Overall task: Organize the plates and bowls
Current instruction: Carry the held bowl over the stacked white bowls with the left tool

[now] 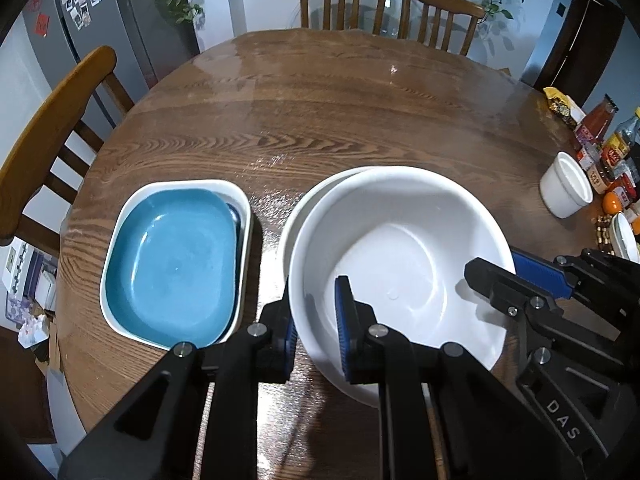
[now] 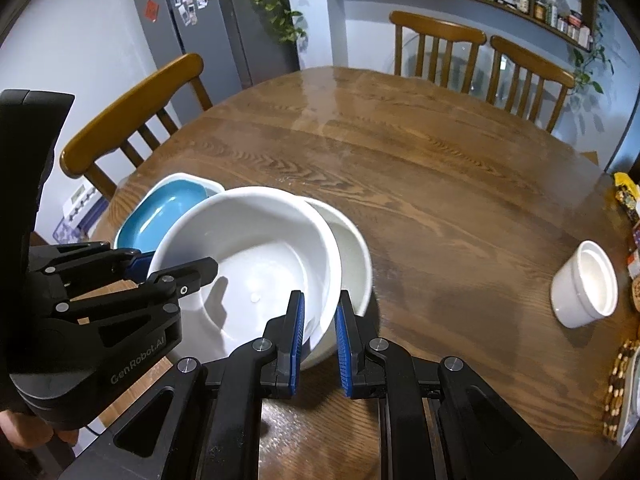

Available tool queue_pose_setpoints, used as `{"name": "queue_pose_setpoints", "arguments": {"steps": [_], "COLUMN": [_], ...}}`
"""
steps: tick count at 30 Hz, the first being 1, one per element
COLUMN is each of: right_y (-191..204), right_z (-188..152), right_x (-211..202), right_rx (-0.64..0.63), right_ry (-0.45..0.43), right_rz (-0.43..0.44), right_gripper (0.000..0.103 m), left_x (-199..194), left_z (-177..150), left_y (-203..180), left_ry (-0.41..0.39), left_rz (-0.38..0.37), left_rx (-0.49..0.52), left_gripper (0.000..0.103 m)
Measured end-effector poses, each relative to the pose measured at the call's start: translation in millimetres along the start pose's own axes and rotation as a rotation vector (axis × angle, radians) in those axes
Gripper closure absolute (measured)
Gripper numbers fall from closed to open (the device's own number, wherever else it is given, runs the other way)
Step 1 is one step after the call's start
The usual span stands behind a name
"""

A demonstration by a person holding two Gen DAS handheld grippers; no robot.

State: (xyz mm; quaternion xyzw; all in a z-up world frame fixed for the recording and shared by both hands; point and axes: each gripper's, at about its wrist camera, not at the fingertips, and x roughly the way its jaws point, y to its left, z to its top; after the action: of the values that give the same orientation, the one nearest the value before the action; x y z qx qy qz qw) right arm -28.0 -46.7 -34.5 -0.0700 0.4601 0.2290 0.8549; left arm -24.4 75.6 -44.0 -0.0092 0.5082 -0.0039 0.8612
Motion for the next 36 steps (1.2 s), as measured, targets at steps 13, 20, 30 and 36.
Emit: {"name": "queue_pose_setpoints", "arguments": {"steps": [13,20,30,36], "right_y": [1.7,0.6,-2.6,-1.7], "right_z": [3.8,4.3,4.6,4.5], "right_x": [15.5,19.4,22.4,23.3], "right_rx": [-0.005,0.007,0.017,0.017], "right_ry": [0.042,0.052,0.063,0.070], "right_rz": [-0.009,-0.017,-0.023,-0.027], "right_gripper": [0.086,0.086,0.086,0.086], "left_x": [8.1,9.7,17.1,19.4], "left_z": [3.8,4.4,4.7,5.0], "left_y": [1.8,-4.0,-5.6,-6.6], "left_ry": [-0.008,-0.022,-0.007,0.000], "left_rz": [0.038,0.070,0.079,0.085], "left_rx": [0.049,0.096,0.119,0.126], "left_gripper": [0.088,0.087,0.087,0.087]}}
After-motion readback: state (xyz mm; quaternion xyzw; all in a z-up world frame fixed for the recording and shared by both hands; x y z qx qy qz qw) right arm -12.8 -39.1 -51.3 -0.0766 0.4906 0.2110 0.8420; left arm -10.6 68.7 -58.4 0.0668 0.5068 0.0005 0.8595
